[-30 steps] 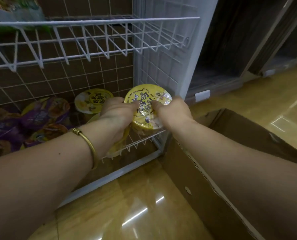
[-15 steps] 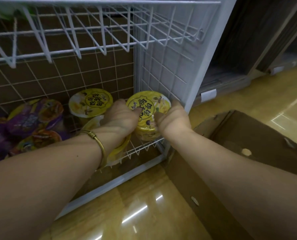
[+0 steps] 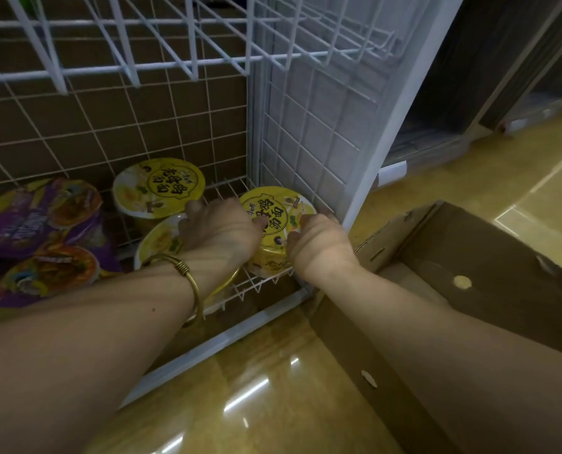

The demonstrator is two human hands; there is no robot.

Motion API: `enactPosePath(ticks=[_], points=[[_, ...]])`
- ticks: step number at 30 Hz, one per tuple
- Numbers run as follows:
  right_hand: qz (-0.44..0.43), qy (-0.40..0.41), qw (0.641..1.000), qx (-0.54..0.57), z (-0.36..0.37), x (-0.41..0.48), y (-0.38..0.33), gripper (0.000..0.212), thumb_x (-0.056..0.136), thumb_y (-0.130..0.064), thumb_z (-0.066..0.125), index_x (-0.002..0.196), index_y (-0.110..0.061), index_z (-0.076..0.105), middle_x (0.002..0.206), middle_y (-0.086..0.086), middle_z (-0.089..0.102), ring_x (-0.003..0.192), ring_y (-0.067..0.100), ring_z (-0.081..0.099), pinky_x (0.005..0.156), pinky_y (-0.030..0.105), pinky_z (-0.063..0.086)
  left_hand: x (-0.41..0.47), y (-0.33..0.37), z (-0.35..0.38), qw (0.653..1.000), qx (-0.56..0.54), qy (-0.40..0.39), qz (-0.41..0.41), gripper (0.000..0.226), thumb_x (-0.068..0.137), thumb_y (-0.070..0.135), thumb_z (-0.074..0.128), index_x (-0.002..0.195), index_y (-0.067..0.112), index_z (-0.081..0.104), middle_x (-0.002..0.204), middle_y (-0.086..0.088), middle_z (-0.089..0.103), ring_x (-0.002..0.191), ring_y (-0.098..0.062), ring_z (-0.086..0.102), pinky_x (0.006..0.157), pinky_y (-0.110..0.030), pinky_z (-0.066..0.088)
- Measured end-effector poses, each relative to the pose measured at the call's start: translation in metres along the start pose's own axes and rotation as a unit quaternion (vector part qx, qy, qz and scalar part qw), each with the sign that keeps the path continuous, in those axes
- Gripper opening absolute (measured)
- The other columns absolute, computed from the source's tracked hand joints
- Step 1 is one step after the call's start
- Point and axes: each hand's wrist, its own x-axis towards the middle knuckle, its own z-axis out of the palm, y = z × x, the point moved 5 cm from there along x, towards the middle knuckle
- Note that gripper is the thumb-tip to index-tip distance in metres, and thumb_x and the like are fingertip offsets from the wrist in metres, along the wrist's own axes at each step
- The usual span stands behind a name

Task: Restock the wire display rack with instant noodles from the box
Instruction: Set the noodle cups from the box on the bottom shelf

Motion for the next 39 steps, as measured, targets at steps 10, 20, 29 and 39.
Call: enactPosePath(ticks=[10, 20, 29, 39], points=[[0.029, 0.004, 0.996, 0.085, -0.011, 0.002, 0.012, 0.034, 0.102, -0.024, 0.051, 0.133, -0.010, 0.054, 0.126, 0.010, 0.055, 0.118, 0.032, 0.053, 0.099, 0.042, 0.046, -0.008, -0.001, -0.017, 0.985, -0.001, 0.054, 0.162, 0.047, 0.095, 0.057, 0.043, 0.126, 0.025, 0.058, 0.134, -0.002, 0.052, 0.125, -0.030, 0.039, 0.100, -0.044, 0.035], [0.057, 0.010, 0.962, 0.266, -0.051, 0.005, 0.036, 0.049, 0.098, -0.032, 0.058, 0.142, -0.013, 0.049, 0.127, 0.008, 0.063, 0.111, 0.026, 0.062, 0.094, 0.035, 0.053, -0.022, -0.020, -0.049, 0.979, -0.022, -0.021, 0.201, 0.042, 0.094, 0.049, 0.054, 0.125, 0.021, 0.061, 0.128, -0.006, 0.056, 0.119, -0.026, 0.052, 0.098, -0.037, 0.045], [-0.099, 0.012, 0.968, 0.229, -0.034, 0.016, 0.030, 0.067, 0.095, -0.052, 0.053, 0.145, -0.009, 0.040, 0.147, 0.013, 0.045, 0.132, 0.025, 0.047, 0.105, 0.031, 0.041, -0.023, 0.011, -0.015, 0.974, 0.062, -0.047, 0.215, 0.072, 0.085, 0.070, 0.048, 0.135, 0.018, 0.050, 0.142, -0.004, 0.037, 0.131, -0.026, 0.033, 0.107, -0.035, 0.032], [-0.113, -0.004, 0.973, 0.203, -0.020, 0.017, 0.028, 0.048, 0.103, -0.043, 0.041, 0.138, -0.010, 0.047, 0.141, 0.010, 0.044, 0.132, 0.024, 0.039, 0.107, 0.033, 0.033, -0.033, 0.016, -0.006, 0.973, 0.094, -0.033, 0.209, 0.071, 0.090, 0.068, 0.040, 0.141, 0.018, 0.043, 0.148, -0.003, 0.033, 0.135, -0.023, 0.030, 0.111, -0.032, 0.027]])
